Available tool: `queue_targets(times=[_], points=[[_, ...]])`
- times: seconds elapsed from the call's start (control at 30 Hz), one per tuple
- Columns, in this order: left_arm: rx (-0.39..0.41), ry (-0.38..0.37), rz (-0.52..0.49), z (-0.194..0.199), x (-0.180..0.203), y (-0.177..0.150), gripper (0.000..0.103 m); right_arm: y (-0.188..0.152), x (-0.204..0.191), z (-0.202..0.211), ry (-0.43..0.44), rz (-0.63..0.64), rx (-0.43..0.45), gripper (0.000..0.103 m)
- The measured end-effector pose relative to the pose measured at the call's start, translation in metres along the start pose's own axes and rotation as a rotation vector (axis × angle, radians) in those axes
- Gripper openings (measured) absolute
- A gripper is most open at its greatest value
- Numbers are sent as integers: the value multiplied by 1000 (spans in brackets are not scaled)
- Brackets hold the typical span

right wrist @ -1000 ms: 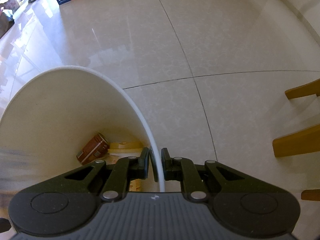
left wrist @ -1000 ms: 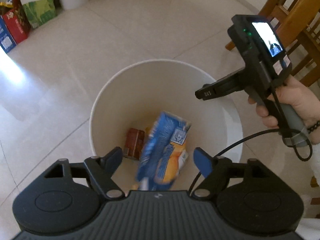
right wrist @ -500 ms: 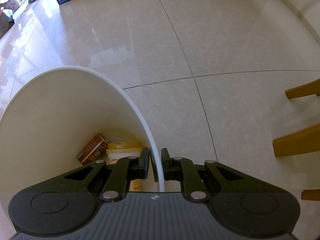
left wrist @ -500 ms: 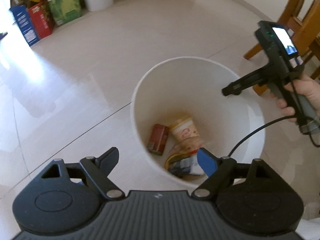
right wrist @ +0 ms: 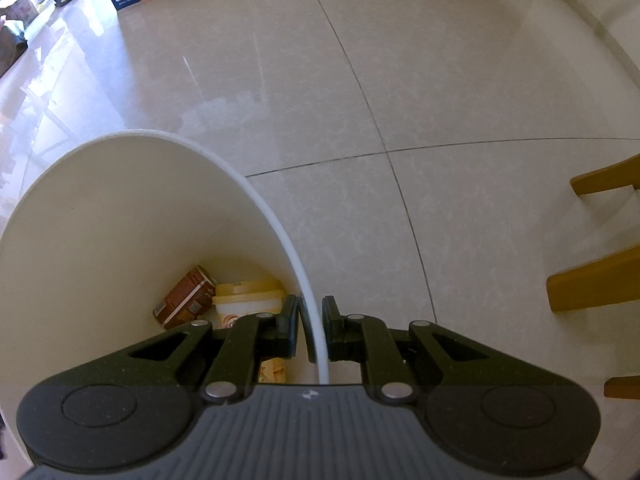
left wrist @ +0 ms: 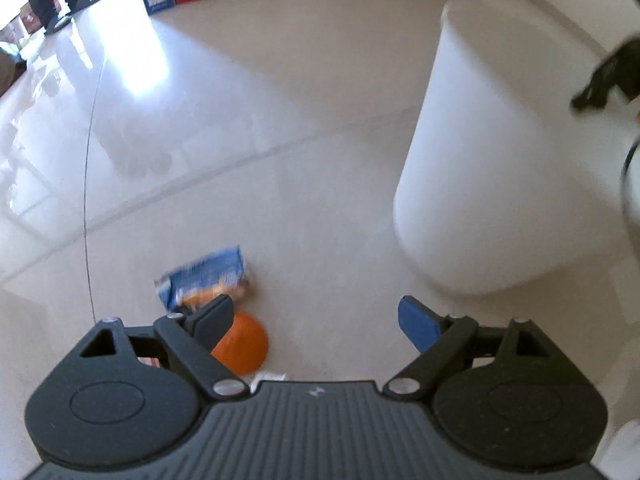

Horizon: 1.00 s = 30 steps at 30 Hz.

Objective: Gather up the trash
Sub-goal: 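Move the left tool back to the pile and grasp the white tissue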

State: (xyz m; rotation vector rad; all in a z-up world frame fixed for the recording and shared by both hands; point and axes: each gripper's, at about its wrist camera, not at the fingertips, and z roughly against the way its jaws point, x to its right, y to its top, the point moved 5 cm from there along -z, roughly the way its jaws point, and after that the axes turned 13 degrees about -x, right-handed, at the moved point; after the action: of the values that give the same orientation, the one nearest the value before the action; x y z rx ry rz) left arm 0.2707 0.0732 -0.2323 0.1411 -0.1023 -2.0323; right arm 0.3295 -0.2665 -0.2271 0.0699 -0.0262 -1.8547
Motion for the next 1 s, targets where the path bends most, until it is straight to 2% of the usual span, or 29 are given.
queue_targets(times=[0.13, 0.2, 0.4, 0.5, 0.73, 0.87, 1.0], points=[[-34, -25, 35, -49, -11, -32, 84, 1, -3, 1, -8, 2, 0, 15], [-62, -42, 31, -71, -14, -46, 75, 1, -3, 1, -7, 1, -1, 15], [-102, 2, 29, -111, -26, -83, 71, 1, -3, 1, -12, 2, 2, 15], [-111, 48, 14, -123, -31, -86, 67, 0, -5, 0, -17, 3, 3, 15], [-118, 56, 17, -139, -36, -80, 59, -1, -4, 0, -18, 4, 5, 15], [-138, 55, 25, -146, -36, -80, 49, -1, -4, 0, -21, 5, 6, 15], [-140, 53, 52, -151, -40, -80, 48, -1, -4, -1, -20, 5, 6, 15]])
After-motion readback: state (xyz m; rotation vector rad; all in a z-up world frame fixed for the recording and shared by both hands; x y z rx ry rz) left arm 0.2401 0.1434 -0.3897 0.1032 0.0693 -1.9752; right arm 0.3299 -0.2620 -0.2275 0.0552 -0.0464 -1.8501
